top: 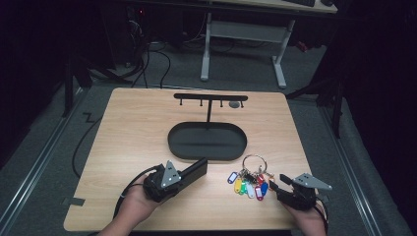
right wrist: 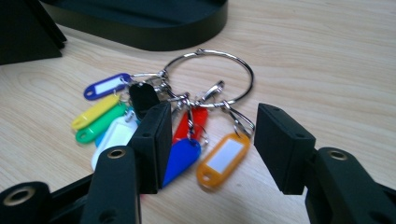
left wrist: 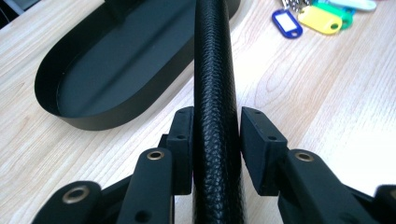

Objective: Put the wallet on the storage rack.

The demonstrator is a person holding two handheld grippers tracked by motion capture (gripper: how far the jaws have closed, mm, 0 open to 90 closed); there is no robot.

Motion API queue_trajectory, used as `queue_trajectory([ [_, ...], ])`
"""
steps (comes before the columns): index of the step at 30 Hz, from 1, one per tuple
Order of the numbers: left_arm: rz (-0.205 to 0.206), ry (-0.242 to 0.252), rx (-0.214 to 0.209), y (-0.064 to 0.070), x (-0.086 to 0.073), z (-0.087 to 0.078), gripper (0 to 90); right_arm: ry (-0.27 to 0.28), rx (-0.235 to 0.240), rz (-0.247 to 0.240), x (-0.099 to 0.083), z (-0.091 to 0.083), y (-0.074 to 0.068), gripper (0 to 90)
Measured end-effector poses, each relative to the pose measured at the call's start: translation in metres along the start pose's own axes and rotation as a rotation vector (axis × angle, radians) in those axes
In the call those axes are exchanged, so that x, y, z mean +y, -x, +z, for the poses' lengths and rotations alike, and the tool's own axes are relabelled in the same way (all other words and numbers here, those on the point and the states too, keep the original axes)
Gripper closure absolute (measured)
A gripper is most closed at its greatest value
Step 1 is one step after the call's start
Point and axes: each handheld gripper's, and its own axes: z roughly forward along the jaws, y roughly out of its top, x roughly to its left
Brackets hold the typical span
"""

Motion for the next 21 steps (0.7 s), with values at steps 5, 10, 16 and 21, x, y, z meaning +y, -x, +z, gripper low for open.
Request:
queue_trajectory([
  [5,0.022,-0.055,-0.011,-0.001,0.007,0.000,66.8,0.008,0.019,-0.010,0.007,0.005,-0.006,47.1],
  [10,0.024,-0.112,-0.033,-0.003,0.014,-0.001,66.7,0.001,0.049,-0.008,0.009,0.014,-0.007,47.3],
  [16,0.025,-0.176,-0.044,-0.005,0.020,0.000,66.0,-0.002,0.087,-0.006,0.011,0.018,-0.008,48.6],
  [21,-0.001,-0.243,-0.088,-0.011,0.025,0.001,67.0,-0.004,0.096,-0.002,0.009,0.017,-0.006,48.6],
])
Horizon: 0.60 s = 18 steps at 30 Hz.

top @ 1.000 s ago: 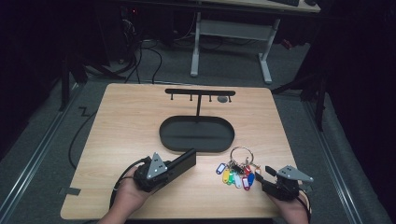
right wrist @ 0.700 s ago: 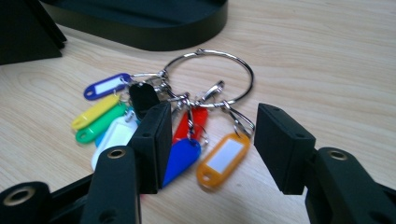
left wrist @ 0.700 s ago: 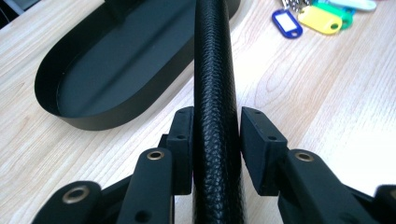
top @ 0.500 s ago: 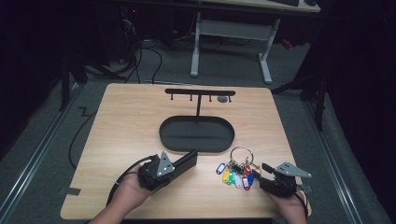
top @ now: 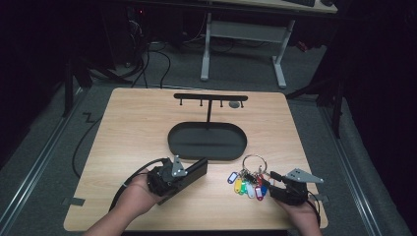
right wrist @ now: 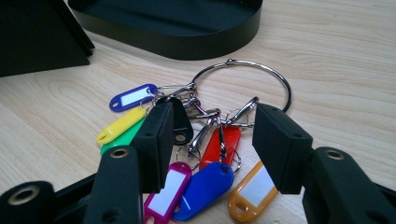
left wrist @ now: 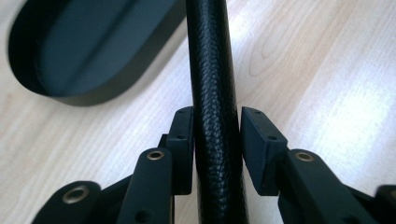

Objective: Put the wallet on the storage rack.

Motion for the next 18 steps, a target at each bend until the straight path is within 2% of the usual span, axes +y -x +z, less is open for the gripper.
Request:
queue_trajectory([
  [2,-0.016,-0.036,-0.023,-0.004,0.003,0.000,68.6,0.003,-0.003,-0.001,0.000,-0.001,0.001,48.6],
  [8,-0.009,-0.137,-0.040,-0.012,0.012,-0.001,69.8,0.004,-0.002,0.025,-0.003,-0.002,0.003,48.9],
  [11,-0.021,-0.165,-0.047,-0.014,0.014,-0.001,69.8,0.004,0.001,0.020,-0.003,-0.002,0.004,49.0],
  [15,-0.007,-0.196,-0.041,-0.014,0.016,0.001,67.3,0.005,0.001,0.038,-0.004,-0.003,0.005,49.1],
  [18,0.036,-0.234,-0.014,-0.010,0.016,0.002,64.1,0.013,0.002,0.040,-0.005,-0.006,0.004,49.1],
])
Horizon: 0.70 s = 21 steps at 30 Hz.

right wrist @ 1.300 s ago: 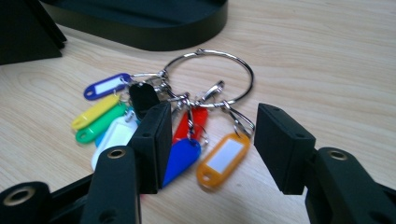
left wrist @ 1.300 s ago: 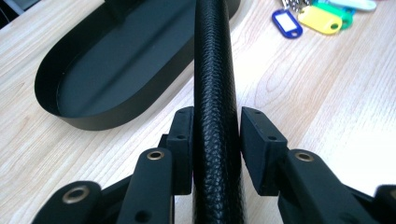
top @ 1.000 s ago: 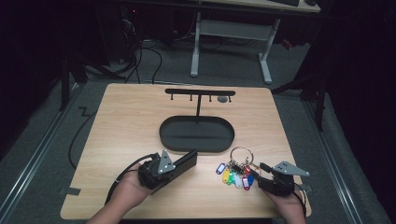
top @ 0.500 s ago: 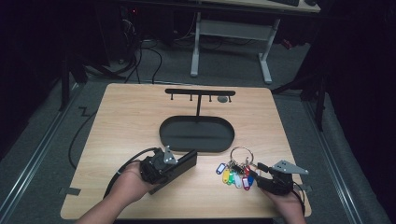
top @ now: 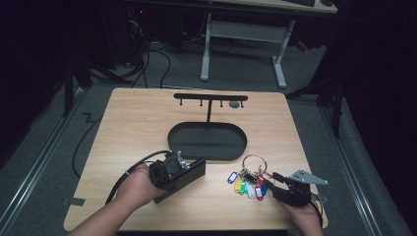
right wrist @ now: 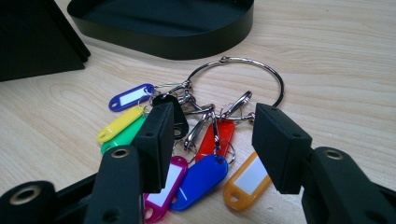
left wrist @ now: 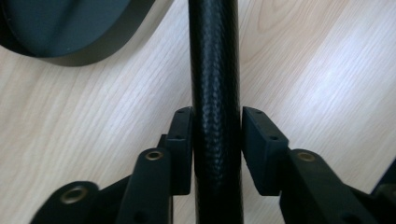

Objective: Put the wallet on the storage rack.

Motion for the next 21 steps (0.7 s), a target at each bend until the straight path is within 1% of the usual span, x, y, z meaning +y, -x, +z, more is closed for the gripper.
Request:
queue_trajectory([
  [2,0.003,-0.001,-0.004,0.0005,-0.0010,-0.0002,64.2,0.004,0.002,-0.004,-0.0002,-0.0016,-0.0005,49.1],
  [3,0.003,0.002,-0.010,0.0003,-0.0016,-0.0004,65.8,0.004,0.000,-0.003,-0.0004,-0.0023,-0.0011,49.1],
  [4,0.001,0.008,-0.032,-0.0007,-0.0021,-0.0008,68.5,0.005,0.000,-0.006,-0.0006,-0.0027,-0.0012,49.1],
  [7,-0.001,0.008,-0.050,-0.0028,-0.0019,-0.0007,71.7,0.005,0.000,0.001,-0.0012,-0.0029,-0.0004,49.2],
  [10,0.012,-0.002,-0.055,-0.0050,-0.0012,-0.0007,72.3,0.002,-0.002,0.005,-0.0012,-0.0026,0.0001,49.3],
  [13,0.020,0.005,-0.043,-0.0052,-0.0018,-0.0005,73.1,0.002,-0.004,0.005,-0.0012,-0.0017,0.0008,49.3],
  [15,0.043,0.011,-0.014,-0.0033,-0.0025,-0.0006,73.6,-0.002,-0.007,0.007,-0.0013,-0.0004,0.0019,49.4],
  [18,0.070,0.015,0.013,-0.0005,-0.0035,-0.0010,73.9,-0.001,-0.009,0.011,-0.0014,-0.0003,0.0028,49.5],
  [21,0.082,0.034,0.019,0.0009,-0.0044,-0.0039,74.0,0.006,-0.013,0.024,-0.0005,-0.0020,0.0028,49.8],
])
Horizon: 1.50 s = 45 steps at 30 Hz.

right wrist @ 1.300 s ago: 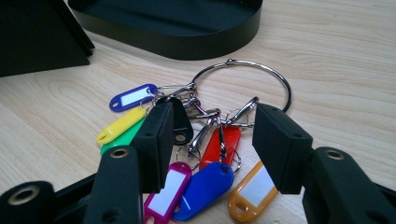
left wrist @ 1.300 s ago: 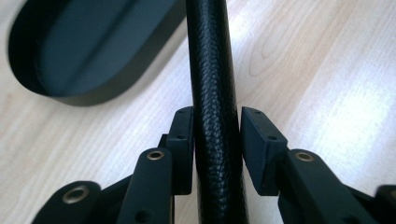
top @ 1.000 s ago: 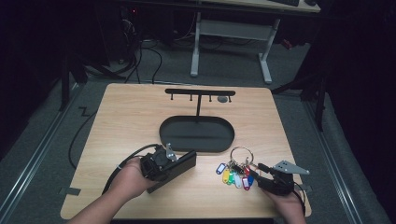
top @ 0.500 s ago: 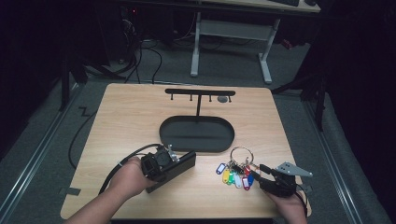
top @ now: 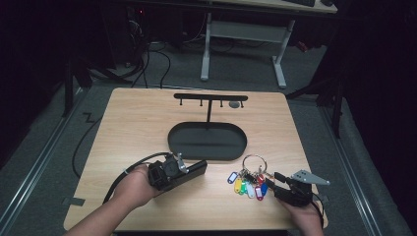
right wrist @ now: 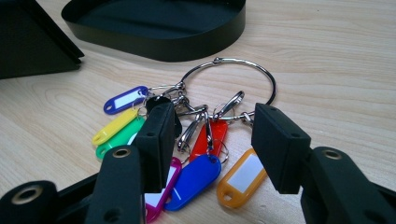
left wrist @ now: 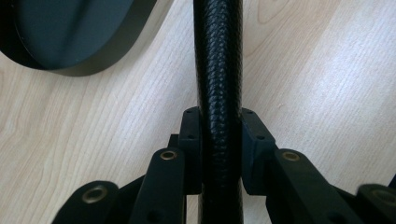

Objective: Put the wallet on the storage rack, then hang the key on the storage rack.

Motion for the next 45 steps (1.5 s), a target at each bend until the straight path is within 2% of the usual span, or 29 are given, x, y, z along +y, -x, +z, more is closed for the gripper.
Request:
queue_trajectory([
  [2,0.012,0.010,0.005,0.000,0.000,-0.004,74.1,0.005,0.001,0.001,0.001,0.000,0.000,49.9],
  [6,0.049,0.033,0.060,-0.004,0.000,-0.010,74.2,-0.007,-0.004,0.009,0.001,0.004,0.001,50.5],
  [9,0.059,0.057,0.068,-0.008,0.000,-0.013,74.2,-0.001,-0.003,0.027,0.000,0.004,0.003,53.9],
  [12,0.089,0.063,0.105,-0.007,0.000,-0.017,74.2,0.009,-0.015,0.043,0.000,0.001,0.004,54.7],
  [15,0.094,0.067,0.177,-0.012,-0.003,-0.019,74.2,0.002,-0.025,0.027,-0.003,-0.001,0.003,54.8],
  [17,0.074,0.064,0.169,-0.018,-0.003,-0.019,74.2,0.000,-0.034,0.017,-0.004,-0.004,0.002,54.7],
  [18,0.077,0.074,0.173,-0.020,-0.004,-0.020,74.2,0.002,-0.038,0.013,-0.004,-0.005,0.001,54.7],
  [22,0.114,0.089,0.183,-0.021,0.001,-0.025,74.2,0.011,-0.047,0.022,-0.008,-0.012,0.004,54.8],
  [31,0.179,0.088,0.214,-0.024,0.023,-0.024,74.1,0.026,-0.056,0.034,-0.011,-0.020,0.007,54.8],
  [35,0.201,0.106,0.208,-0.025,0.031,-0.023,74.1,0.033,-0.059,0.030,-0.011,-0.022,0.007,55.0],
  [37,0.225,0.119,0.204,-0.027,0.036,-0.021,74.0,0.036,-0.062,0.039,-0.011,-0.024,0.007,54.9],
  [41,0.237,0.120,0.224,-0.033,0.043,-0.017,74.1,0.029,-0.068,0.052,-0.012,-0.022,0.009,54.8],
  [45,0.269,0.120,0.255,-0.032,0.047,-0.014,74.1,0.031,-0.074,0.033,-0.010,-0.020,0.006,54.8],
])
